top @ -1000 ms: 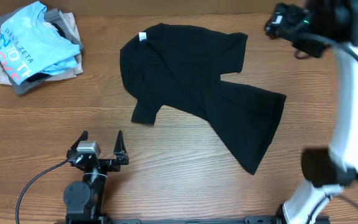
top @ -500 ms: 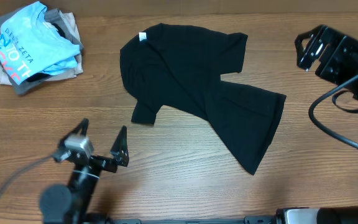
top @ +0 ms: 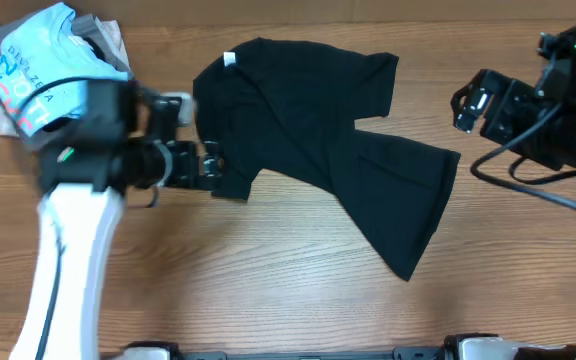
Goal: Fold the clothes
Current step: 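Reach the left gripper to the shirt's upper-left collar corner and grasp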
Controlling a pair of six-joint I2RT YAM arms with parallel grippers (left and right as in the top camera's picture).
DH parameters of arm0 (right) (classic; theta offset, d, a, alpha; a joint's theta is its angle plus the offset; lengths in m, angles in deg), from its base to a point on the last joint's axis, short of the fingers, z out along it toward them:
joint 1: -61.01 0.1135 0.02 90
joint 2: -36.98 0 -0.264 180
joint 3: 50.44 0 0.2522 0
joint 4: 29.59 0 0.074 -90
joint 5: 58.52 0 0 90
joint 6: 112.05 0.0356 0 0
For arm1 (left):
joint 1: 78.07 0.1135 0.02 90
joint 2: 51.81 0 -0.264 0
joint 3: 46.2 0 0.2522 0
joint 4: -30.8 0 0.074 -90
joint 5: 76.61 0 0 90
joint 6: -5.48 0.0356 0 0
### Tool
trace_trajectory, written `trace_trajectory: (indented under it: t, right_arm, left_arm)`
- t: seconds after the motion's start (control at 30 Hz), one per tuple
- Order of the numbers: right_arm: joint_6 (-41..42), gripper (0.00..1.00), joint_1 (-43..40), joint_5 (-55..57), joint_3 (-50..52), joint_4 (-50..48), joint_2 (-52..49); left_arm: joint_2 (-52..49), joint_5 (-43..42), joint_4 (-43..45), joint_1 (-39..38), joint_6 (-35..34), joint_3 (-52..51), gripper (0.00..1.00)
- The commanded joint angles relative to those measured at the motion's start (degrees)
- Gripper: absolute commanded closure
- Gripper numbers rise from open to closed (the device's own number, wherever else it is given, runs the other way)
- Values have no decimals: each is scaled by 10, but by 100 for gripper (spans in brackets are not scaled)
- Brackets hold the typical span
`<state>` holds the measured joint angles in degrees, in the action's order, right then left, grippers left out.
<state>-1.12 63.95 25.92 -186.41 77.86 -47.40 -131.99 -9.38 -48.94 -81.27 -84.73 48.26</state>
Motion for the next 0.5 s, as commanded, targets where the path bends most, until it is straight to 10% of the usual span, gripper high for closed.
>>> trace_trajectory:
  t: [0.0, 0.47]
  right_arm:
    - [1, 0, -3, 4, 29, -24, 2]
    - [1, 0, -3, 15, 39, -32, -10]
  left_arm:
    - [-99, 75, -8, -63, -28, 12, 0]
    - [-261, 297, 85, -169, -181, 12, 0]
